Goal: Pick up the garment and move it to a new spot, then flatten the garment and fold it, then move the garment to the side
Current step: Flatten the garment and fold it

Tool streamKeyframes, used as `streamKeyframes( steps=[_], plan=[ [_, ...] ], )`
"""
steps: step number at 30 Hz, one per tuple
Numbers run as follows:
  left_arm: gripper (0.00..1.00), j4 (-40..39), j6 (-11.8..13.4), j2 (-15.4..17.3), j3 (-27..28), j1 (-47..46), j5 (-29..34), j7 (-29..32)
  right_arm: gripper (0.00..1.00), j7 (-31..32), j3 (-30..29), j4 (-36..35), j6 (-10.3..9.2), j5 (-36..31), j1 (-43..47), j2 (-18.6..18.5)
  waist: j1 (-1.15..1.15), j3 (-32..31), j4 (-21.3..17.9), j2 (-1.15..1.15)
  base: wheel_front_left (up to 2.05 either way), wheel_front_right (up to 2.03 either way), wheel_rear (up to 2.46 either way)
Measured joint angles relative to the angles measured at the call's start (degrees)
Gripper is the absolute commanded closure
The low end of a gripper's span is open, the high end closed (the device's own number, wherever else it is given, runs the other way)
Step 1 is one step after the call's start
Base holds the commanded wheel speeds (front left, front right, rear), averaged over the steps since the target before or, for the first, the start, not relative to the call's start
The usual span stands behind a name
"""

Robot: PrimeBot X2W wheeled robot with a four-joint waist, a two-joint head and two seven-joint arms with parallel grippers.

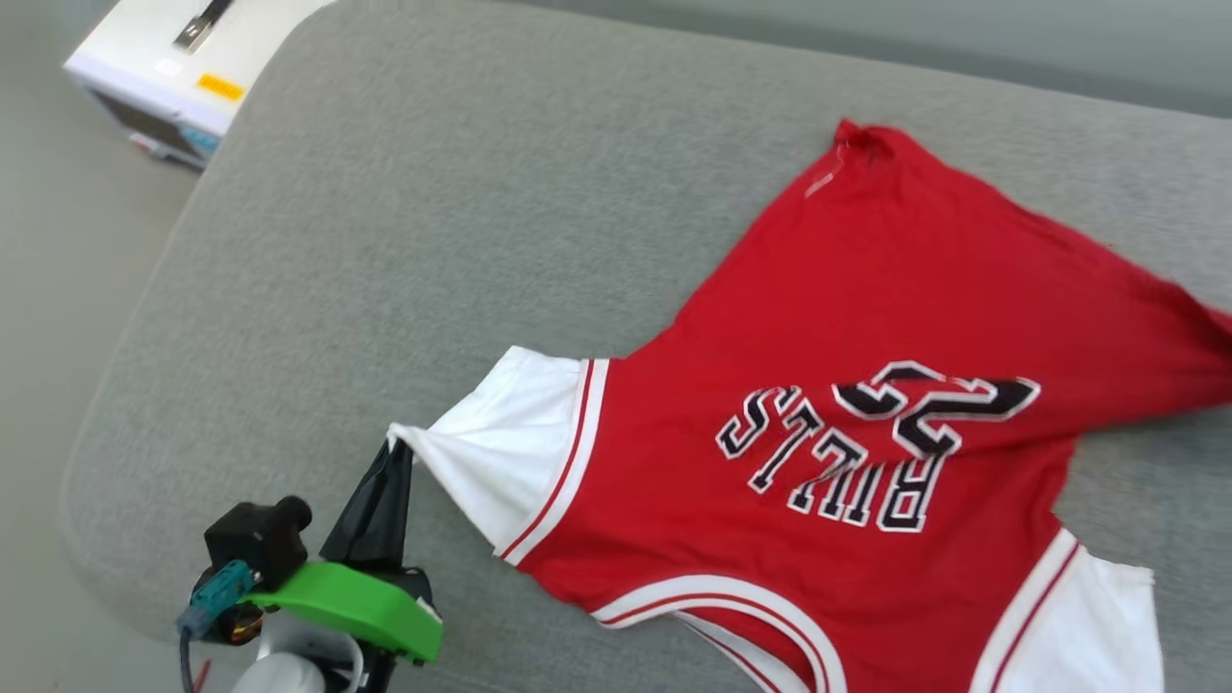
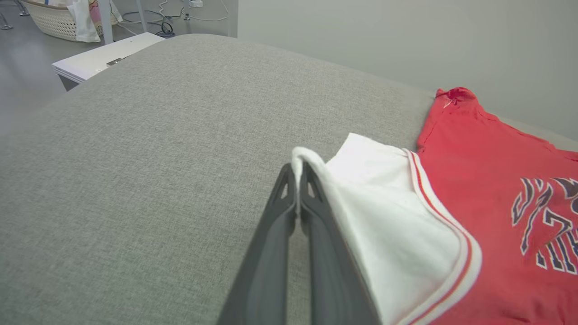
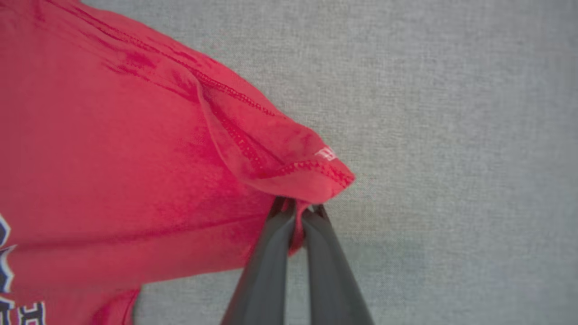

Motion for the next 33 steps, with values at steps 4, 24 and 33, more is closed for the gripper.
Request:
streamKeyframes(
  steps=[4, 24, 33],
  plan=[
    [1.0, -0.9, 1.2, 1.3, 1.3, 2.5, -0.5, 0.8, 1.0, 0.8, -3.8, -10.3, 0.0, 2.7, 11.2, 1.4, 0.0, -2.1, -3.4, 0.0, 0.0, 0.0, 0.0],
    [1.0, -3.9, 3.5, 3.3, 1.8, 6.5, -2.0, 4.0, 0.0, -8.1, -15.5, -28.9, -0.01, 12.0, 48.3, 21.2, -0.01, -6.9, -14.9, 0.0, 0.0, 0.0, 0.0],
    [1.0, -4.1, 3.4, 3.4, 0.3, 6.0, -2.0, 4.5, 0.0, -29.5, -11.4, -27.8, -0.02, 9.5, 39.4, 21.2, -0.01, -6.5, -13.7, 0.0, 0.0, 0.0, 0.0]
  ],
)
